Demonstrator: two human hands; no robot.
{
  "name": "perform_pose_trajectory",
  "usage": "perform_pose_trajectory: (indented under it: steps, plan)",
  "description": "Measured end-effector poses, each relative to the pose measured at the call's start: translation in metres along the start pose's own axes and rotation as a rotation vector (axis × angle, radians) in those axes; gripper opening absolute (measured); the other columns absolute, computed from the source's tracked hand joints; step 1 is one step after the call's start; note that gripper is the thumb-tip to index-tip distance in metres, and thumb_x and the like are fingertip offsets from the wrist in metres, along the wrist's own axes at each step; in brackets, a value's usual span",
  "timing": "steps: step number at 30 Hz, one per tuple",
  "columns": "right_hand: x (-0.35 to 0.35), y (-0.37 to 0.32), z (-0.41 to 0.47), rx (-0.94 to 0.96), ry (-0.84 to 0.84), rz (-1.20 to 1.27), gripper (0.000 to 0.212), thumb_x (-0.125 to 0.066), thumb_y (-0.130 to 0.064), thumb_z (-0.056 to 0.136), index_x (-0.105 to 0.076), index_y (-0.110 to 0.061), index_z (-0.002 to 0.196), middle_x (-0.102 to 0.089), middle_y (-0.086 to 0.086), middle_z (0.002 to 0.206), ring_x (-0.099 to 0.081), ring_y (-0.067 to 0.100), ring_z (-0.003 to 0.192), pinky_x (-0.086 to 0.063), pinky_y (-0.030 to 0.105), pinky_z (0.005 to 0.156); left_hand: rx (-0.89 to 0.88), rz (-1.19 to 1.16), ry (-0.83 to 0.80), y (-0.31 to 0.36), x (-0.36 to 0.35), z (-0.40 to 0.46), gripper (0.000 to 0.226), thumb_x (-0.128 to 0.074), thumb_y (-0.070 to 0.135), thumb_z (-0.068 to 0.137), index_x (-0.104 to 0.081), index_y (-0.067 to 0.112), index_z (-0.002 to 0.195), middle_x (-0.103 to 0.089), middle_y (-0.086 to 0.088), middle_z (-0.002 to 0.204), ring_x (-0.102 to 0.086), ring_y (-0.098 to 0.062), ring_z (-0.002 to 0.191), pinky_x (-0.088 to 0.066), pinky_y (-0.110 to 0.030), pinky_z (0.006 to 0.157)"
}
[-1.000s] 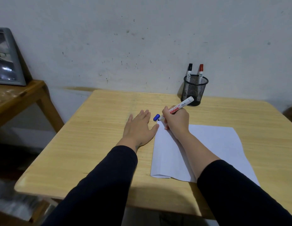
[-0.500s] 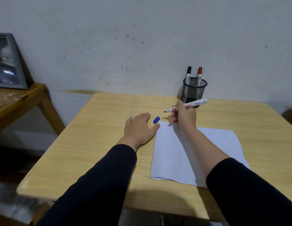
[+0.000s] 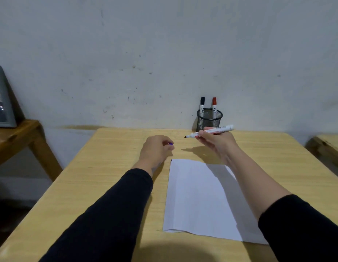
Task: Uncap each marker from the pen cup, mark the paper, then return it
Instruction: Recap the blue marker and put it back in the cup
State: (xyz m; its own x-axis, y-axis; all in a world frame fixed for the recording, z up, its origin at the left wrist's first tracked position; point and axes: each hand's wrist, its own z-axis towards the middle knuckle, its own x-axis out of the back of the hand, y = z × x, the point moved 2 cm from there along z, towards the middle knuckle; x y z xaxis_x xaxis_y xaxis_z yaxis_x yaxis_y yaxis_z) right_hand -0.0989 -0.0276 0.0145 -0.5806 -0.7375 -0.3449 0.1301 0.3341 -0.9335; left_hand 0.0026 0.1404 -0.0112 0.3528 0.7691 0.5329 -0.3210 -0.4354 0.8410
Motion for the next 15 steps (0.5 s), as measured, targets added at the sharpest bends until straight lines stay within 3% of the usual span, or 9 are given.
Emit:
perform_pose_trajectory:
  steps: [2,5,11,15]
  plan:
    - [-0.003,-0.012,-0.002,0.036,-0.029,-0.036,0.015,-0.069,0.007,0.079,-0.061,0.001,0.09,-0.066,0.019,0.089,-0.068,0.029,0.082,-0.058,0.029,0.082,-0.062,-0.194,0.011,0.016,0.002,0.006,0.013,-0.07,0.004,0.081,-0.071,0.014,0.088,-0.069,-0.001,0.079,-0.063,-0.007,0.067,-0.049,-0.013,0.053]
    - [-0.006,-0.029,-0.004,0.093,-0.023,-0.073,0.012,-0.07,0.005,0.079,-0.064,-0.002,0.085,-0.068,0.018,0.088,-0.069,0.031,0.088,-0.054,0.034,0.091,-0.128,-0.284,0.045,0.039,0.002,0.013,0.018,-0.074,-0.001,0.078,-0.073,0.006,0.094,-0.067,0.001,0.076,-0.064,-0.008,0.069,-0.054,-0.011,0.058]
    - [0.001,-0.042,-0.008,0.127,-0.034,-0.042,0.009,-0.07,0.004,0.079,-0.064,-0.002,0.082,-0.068,0.015,0.086,-0.068,0.035,0.097,-0.052,0.036,0.095,-0.203,-0.272,0.046,0.06,-0.005,0.018,0.018,-0.075,0.001,0.077,-0.074,0.005,0.094,-0.069,0.003,0.074,-0.064,-0.011,0.069,-0.054,-0.011,0.063]
    - [0.001,-0.044,-0.013,0.122,-0.06,-0.029,0.012,-0.071,0.005,0.078,-0.064,0.0,0.086,-0.068,0.018,0.09,-0.068,0.036,0.099,-0.056,0.035,0.089,-0.259,-0.228,0.04,0.071,-0.009,0.012,0.017,-0.074,0.004,0.079,-0.075,0.006,0.095,-0.067,0.008,0.074,-0.061,-0.002,0.067,-0.053,-0.01,0.062]
